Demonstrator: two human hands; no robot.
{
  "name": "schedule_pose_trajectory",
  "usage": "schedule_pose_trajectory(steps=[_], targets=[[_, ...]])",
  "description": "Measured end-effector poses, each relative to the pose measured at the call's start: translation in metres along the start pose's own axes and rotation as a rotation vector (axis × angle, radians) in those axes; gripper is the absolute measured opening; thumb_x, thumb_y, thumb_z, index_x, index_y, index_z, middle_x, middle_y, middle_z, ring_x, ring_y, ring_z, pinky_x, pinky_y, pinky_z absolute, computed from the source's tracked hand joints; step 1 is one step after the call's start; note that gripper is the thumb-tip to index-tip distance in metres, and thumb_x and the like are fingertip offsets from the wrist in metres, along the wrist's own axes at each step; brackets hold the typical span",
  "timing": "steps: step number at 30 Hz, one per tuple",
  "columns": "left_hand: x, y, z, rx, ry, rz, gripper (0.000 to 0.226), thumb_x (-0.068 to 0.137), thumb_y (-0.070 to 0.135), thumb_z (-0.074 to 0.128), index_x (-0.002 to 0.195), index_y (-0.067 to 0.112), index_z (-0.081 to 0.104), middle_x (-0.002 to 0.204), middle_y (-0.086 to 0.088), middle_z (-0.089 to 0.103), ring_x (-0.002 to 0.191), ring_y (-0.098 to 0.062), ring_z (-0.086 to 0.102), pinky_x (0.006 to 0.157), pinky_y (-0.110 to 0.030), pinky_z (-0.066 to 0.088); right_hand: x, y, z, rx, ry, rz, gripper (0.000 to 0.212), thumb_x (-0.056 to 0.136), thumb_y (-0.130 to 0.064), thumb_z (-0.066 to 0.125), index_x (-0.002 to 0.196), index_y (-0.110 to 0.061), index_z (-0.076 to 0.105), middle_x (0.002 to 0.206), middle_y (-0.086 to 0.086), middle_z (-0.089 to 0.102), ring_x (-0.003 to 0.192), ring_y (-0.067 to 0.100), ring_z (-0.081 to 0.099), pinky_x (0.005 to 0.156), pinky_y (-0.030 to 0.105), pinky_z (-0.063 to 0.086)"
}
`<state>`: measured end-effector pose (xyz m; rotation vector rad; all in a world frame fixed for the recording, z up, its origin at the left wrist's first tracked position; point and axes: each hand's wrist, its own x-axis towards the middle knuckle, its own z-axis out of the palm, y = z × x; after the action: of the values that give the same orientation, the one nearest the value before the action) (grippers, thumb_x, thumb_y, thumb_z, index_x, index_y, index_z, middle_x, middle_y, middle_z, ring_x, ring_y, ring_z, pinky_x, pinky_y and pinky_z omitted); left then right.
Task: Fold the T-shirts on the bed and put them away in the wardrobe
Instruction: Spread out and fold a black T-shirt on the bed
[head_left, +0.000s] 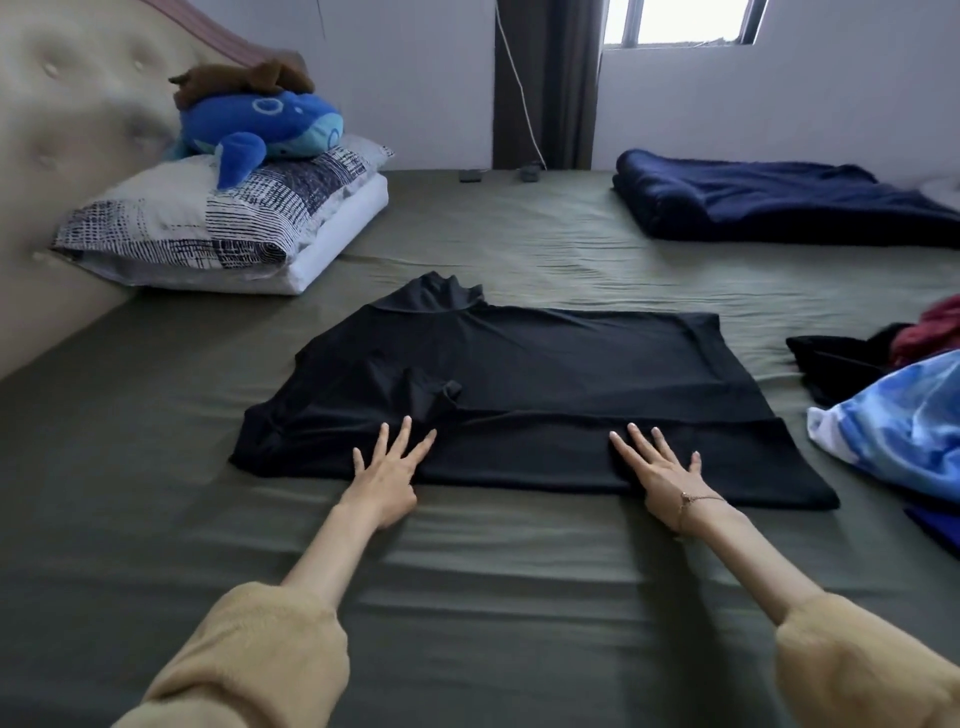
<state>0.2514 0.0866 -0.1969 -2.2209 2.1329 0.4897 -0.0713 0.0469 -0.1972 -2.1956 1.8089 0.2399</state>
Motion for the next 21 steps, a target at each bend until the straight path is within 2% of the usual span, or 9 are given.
schedule_pose_trajectory(steps=[4, 8, 11, 15, 21], targets=[[0.002, 0.0, -0.002, 0.088, -0.018, -0.027, 0.103, 0.078, -0.027, 0.037, 0.15, 0.029, -0.01, 0.156, 0.001, -0.023, 0.144, -0.027, -0.018, 0.112, -0.061, 0.004, 0.0, -0.002, 0.005, -0.063, 0.027, 0.081, 0.108, 0.076, 0.02, 0.047, 0.148, -0.031, -0.016, 0.155, -0.001, -0.024, 0.143, 0.031, -0.02, 0.106, 0.067, 0.005], [0.004, 0.0, -0.013, 0.19, -0.131, -0.033, 0.11, 0.074, -0.03, 0.035, 0.148, 0.034, -0.017, 0.154, 0.004, -0.029, 0.142, -0.032, -0.023, 0.109, -0.064, 0.005, -0.003, -0.01, 0.002, -0.08, -0.006, 0.145, 0.117, 0.074, 0.017, 0.059, 0.146, -0.033, -0.019, 0.155, -0.002, -0.025, 0.142, 0.032, -0.019, 0.106, 0.067, 0.007], [0.004, -0.001, -0.013, 0.23, -0.121, -0.029, 0.11, 0.075, -0.03, 0.035, 0.148, 0.034, -0.018, 0.154, 0.005, -0.028, 0.142, -0.035, -0.021, 0.11, -0.064, 0.009, -0.003, -0.011, 0.002, -0.092, -0.019, 0.16, 0.123, 0.072, 0.012, 0.068, 0.146, -0.033, -0.02, 0.154, -0.003, -0.025, 0.143, 0.031, -0.019, 0.105, 0.068, 0.008], [0.005, -0.013, 0.002, 0.236, -0.008, -0.007, 0.106, 0.078, -0.028, 0.037, 0.148, 0.032, -0.018, 0.155, 0.006, -0.026, 0.143, -0.034, -0.017, 0.111, -0.061, 0.012, -0.003, -0.012, 0.002, -0.111, -0.033, 0.175, 0.125, 0.071, 0.009, 0.071, 0.145, -0.033, -0.021, 0.154, -0.004, -0.026, 0.143, 0.031, -0.019, 0.105, 0.067, 0.01], [-0.002, -0.017, 0.001, 0.228, -0.028, 0.003, 0.105, 0.078, -0.028, 0.035, 0.148, 0.03, -0.017, 0.155, 0.008, -0.025, 0.144, -0.03, -0.016, 0.112, -0.059, 0.011, -0.007, -0.008, 0.004, -0.117, -0.042, 0.172, 0.114, 0.079, 0.011, 0.061, 0.145, -0.035, -0.019, 0.154, -0.006, -0.025, 0.144, 0.028, -0.017, 0.106, 0.066, 0.013]])
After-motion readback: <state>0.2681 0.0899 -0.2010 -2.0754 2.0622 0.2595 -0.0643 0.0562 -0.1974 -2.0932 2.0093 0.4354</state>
